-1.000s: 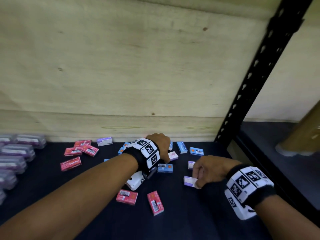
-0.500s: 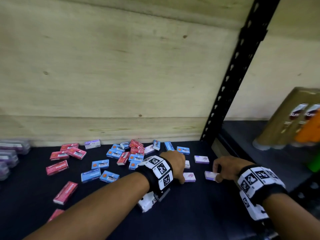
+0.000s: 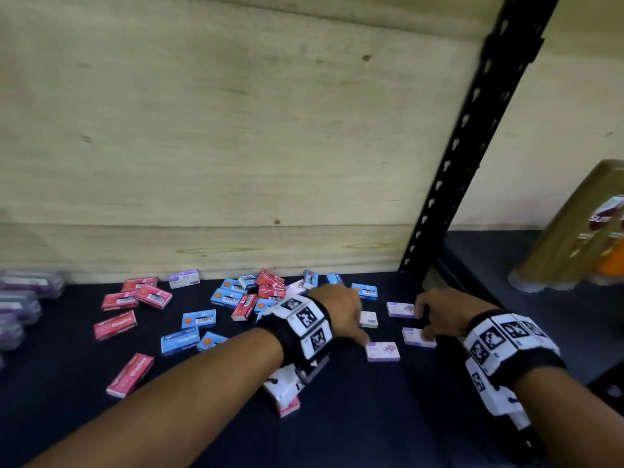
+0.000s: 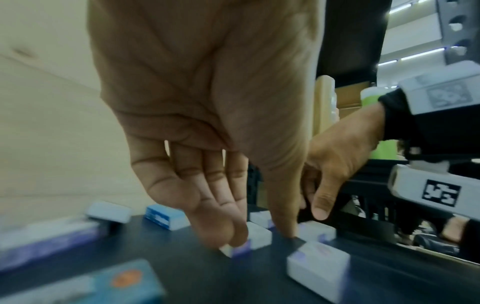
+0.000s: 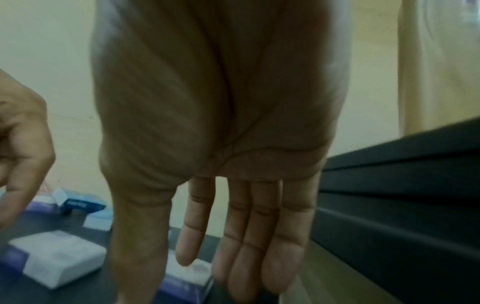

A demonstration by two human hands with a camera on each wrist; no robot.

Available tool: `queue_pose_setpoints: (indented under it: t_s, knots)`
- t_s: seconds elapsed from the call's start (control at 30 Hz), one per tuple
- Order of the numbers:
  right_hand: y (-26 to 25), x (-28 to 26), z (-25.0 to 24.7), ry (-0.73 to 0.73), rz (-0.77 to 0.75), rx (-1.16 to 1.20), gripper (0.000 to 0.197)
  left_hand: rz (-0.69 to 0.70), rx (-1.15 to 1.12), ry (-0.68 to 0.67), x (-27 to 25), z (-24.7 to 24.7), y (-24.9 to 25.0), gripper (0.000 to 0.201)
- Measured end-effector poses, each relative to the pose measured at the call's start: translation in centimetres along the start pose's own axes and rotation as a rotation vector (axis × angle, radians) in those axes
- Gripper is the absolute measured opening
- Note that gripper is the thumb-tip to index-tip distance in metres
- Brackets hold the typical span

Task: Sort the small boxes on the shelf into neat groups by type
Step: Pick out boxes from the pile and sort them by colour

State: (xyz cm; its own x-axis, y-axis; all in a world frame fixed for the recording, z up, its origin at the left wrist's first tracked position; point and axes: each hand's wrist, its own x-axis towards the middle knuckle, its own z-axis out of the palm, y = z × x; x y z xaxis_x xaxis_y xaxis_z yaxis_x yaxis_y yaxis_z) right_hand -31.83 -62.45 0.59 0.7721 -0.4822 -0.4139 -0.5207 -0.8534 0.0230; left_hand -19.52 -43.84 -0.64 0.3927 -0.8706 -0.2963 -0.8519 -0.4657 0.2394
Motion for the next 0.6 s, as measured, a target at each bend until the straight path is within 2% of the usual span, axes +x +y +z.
queue_pose_setpoints:
  t_s: [0.13, 0.27, 0.47, 0.6]
  knots:
    - [-2.5, 0.6, -2.2, 0.104, -0.125, 0.076, 0.020, -0.126, 0.017, 0.108, -0.4, -2.6, -4.6, 0.036]
    - [-6.5, 2.4, -3.4, 0.148, -0.279, 0.119, 0.020, -0.204, 0.058, 0.166, -1.7, -4.6, -9.3, 0.029]
    - [-12.7, 6.2, -3.7, 0.160, -0.485, 0.043, 0.036, -0.310, 0.042, 0.129, -3.8, -5.0, -14.8, 0.023]
    - [-16.0, 7.9, -3.8, 0.095, -0.582, -0.006, 0.047, -0.401, 0.065, 0.152, -5.8, -4.8, -18.0, 0.024]
